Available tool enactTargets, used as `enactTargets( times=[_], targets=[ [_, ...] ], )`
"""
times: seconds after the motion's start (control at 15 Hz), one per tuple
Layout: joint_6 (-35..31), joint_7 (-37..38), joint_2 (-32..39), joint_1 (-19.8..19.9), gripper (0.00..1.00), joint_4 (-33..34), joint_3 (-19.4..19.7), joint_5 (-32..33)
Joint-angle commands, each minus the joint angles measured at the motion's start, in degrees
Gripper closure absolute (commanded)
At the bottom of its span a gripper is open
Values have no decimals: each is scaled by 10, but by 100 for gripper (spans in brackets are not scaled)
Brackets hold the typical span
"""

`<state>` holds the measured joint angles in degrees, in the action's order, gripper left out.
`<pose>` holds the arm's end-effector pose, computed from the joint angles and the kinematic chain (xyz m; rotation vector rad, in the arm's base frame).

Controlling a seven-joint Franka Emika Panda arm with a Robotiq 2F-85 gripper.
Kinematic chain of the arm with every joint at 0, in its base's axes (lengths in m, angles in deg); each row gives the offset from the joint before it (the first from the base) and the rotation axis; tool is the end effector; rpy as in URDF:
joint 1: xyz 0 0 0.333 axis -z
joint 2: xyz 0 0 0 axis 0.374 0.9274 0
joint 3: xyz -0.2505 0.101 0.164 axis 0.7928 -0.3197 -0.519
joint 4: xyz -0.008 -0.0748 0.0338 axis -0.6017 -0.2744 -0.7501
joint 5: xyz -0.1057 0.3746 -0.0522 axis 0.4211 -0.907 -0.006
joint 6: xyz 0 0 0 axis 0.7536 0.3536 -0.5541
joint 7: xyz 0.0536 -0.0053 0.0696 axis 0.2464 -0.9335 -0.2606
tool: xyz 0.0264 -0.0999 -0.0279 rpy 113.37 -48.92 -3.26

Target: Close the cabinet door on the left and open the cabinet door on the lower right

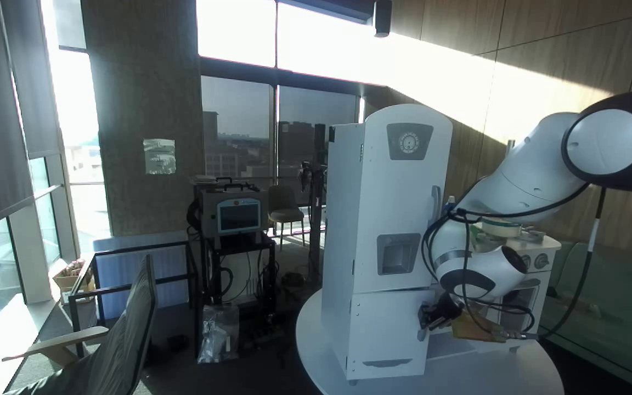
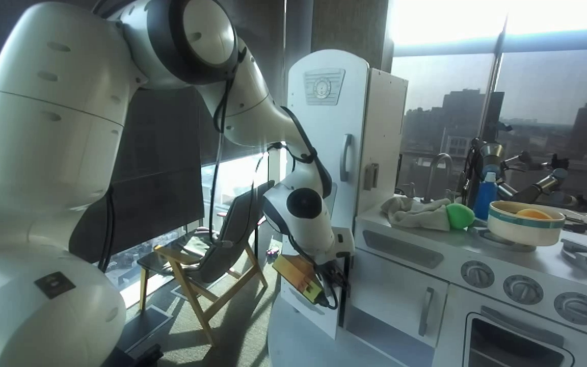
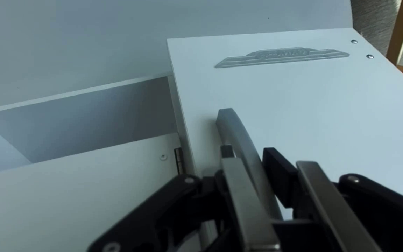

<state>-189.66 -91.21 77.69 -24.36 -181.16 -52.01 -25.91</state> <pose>0.4803 -0.1294 0.2114 -2.8688 0.4197 -0.8698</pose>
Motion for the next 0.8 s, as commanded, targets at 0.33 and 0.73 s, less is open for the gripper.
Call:
enactTargets(
  times=[0.33, 0.73],
  targets=[
    [-126, 105, -9, 9, 3, -116, 3, 161],
    [-105, 161, -21, 19, 0, -118, 23, 206]
  ],
)
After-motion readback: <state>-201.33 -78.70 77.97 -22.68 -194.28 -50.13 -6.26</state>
